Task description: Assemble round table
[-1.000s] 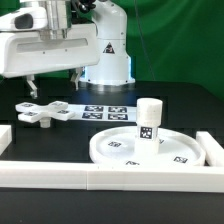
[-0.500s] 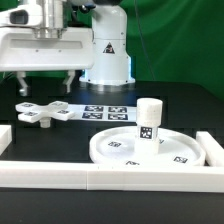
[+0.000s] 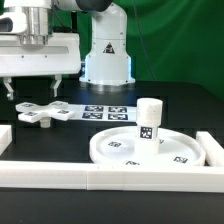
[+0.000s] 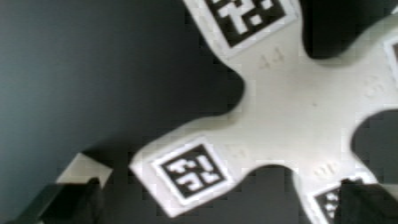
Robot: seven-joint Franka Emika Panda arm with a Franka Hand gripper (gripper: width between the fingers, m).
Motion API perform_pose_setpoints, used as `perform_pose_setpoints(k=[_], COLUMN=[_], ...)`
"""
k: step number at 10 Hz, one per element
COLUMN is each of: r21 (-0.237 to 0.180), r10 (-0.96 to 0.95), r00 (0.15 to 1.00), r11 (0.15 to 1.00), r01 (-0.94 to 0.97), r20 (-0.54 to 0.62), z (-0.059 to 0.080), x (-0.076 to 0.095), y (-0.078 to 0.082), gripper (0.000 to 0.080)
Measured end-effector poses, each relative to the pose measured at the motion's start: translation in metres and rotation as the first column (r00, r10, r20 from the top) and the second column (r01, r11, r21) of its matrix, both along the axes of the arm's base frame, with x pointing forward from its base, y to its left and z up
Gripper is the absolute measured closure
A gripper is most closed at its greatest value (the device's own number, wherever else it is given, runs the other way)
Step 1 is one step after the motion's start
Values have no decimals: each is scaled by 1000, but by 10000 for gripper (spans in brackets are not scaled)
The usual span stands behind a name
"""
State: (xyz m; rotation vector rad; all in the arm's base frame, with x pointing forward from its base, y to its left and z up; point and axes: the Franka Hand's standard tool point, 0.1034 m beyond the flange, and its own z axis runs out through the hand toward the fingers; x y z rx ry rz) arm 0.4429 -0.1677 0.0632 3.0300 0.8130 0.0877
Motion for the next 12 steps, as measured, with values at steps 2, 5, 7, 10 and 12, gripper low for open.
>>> perform_pose_setpoints(k=[2,5,7,10,12], r21=[-25,-19,-46,-47,-47], r10=[20,13,-14,-40,-39], r00=[999,997,1000,999,999], r11=[999,1000,999,998,998], r01=[-21,-14,13,38,38], r20=[-49,-70,-21,-27,-28], z=[0,-2,-14,-20,-20], x=[8,9,2,-11,-11], y=[8,14,7,4,4], gripper=[150,150,150,150,150])
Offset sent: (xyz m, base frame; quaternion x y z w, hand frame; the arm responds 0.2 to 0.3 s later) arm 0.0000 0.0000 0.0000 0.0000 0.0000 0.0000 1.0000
